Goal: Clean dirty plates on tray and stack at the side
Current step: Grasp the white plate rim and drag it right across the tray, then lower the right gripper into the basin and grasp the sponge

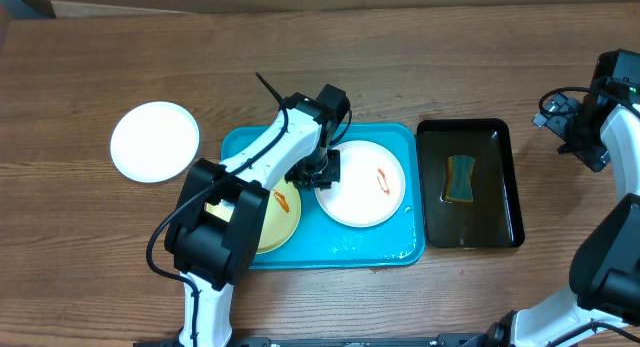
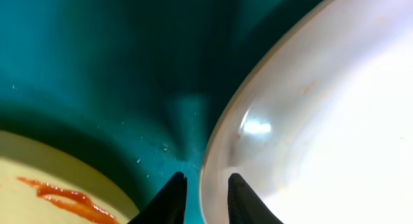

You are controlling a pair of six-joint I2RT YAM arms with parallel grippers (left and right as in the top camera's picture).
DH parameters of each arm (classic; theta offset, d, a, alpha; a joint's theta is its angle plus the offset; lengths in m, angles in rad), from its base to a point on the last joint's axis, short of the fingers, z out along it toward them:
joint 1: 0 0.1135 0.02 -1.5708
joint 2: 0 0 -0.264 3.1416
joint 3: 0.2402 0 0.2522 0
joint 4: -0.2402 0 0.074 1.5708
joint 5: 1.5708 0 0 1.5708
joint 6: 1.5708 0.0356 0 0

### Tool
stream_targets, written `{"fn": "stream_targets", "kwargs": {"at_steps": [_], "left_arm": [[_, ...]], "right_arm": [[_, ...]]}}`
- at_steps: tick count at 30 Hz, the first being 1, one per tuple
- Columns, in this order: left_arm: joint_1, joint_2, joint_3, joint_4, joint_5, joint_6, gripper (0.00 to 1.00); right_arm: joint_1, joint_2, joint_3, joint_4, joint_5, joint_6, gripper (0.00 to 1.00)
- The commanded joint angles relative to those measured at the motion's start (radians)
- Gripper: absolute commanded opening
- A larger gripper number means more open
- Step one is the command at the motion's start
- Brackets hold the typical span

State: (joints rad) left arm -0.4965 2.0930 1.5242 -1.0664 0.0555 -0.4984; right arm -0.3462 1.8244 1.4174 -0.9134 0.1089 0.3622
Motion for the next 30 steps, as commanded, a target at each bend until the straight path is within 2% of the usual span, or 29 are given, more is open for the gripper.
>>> {"fn": "stream_targets", "kwargs": {"at_steps": [1, 8, 12, 17, 21, 24, 25, 29, 30], "left_arm": [[0.016, 0.013, 0.0, 0.005, -0.019, 0.017, 0.23], [0.052, 0.011, 0.044, -0.005, -0.01, 0.058, 0.27], [0.055, 0.012, 0.044, 0.011, -0.005, 0.085, 0.24], [0.045, 0.012, 0.044, 0.047, 0.071, 0.166, 0.24], [0.045, 0.012, 0.044, 0.05, 0.072, 0.167, 0.24], [0.045, 0.012, 0.044, 0.051, 0.072, 0.172, 0.21], [0.045, 0.012, 0.044, 0.052, 0.072, 0.175, 0.2], [0.042, 0.012, 0.044, 0.062, 0.072, 0.178, 0.19], [0.042, 0.012, 0.044, 0.063, 0.072, 0.178, 0.19]], "right_arm": [[0.0, -0.008, -0.003, 0.004, 0.01, 0.002, 1.0], [0.0, -0.008, -0.003, 0.005, 0.01, 0.002, 1.0], [0.0, -0.008, -0.003, 0.004, 0.01, 0.002, 1.0], [0.0, -0.008, -0.003, 0.004, 0.01, 0.002, 1.0], [0.0, -0.008, -0.003, 0.012, 0.009, 0.004, 1.0], [0.0, -0.008, -0.003, 0.078, -0.011, 0.006, 1.0], [0.0, -0.008, -0.003, 0.089, -0.056, 0.006, 1.0], [0.0, -0.008, -0.003, 0.017, -0.464, -0.034, 1.0], [0.0, -0.008, -0.003, -0.003, -0.539, -0.082, 0.86]]}}
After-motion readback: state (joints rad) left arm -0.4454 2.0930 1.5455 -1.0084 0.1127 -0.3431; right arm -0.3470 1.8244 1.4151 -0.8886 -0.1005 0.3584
